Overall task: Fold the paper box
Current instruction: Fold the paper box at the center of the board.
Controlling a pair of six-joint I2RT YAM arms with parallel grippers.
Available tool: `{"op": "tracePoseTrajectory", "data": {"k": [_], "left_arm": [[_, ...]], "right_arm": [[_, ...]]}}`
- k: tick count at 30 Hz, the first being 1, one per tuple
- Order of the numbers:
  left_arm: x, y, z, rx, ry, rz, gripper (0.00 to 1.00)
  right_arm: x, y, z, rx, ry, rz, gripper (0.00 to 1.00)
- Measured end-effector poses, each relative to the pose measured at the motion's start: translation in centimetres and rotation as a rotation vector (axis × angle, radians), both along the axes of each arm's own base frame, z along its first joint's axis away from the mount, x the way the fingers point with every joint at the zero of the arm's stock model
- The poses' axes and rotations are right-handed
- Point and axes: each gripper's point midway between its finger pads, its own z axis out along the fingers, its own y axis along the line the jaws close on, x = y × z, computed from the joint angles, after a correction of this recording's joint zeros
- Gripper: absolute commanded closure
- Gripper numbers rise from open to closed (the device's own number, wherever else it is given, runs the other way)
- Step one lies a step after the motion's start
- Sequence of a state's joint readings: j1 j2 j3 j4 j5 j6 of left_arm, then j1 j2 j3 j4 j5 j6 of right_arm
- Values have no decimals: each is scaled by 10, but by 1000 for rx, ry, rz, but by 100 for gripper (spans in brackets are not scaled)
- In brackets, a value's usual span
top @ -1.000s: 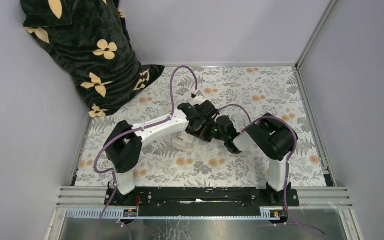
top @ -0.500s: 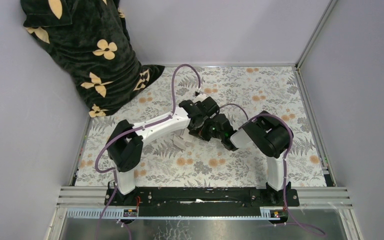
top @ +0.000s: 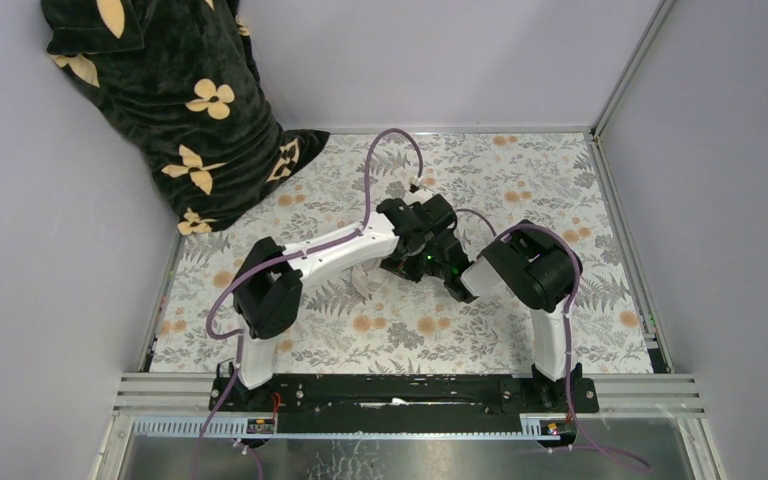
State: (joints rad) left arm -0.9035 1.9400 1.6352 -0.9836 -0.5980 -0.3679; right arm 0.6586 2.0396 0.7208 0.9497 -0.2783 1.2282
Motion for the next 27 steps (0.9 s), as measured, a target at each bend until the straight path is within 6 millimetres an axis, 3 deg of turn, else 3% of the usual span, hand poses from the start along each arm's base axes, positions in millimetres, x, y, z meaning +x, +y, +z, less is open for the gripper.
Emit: {"op": "tracePoseTrajectory", "data": {"k": [12, 17, 27], "left_arm": [[-11, -28, -1, 141, -56, -77, 91], [-12, -28, -4, 199, -86, -80, 91], [-19, -28, -11, 275, -90, -77, 91]], "right_arm": [[-1, -15, 0, 89, 13, 0, 91], [2, -30, 0, 105, 17, -25, 83], [3, -57, 3, 154, 26, -75, 83]]}}
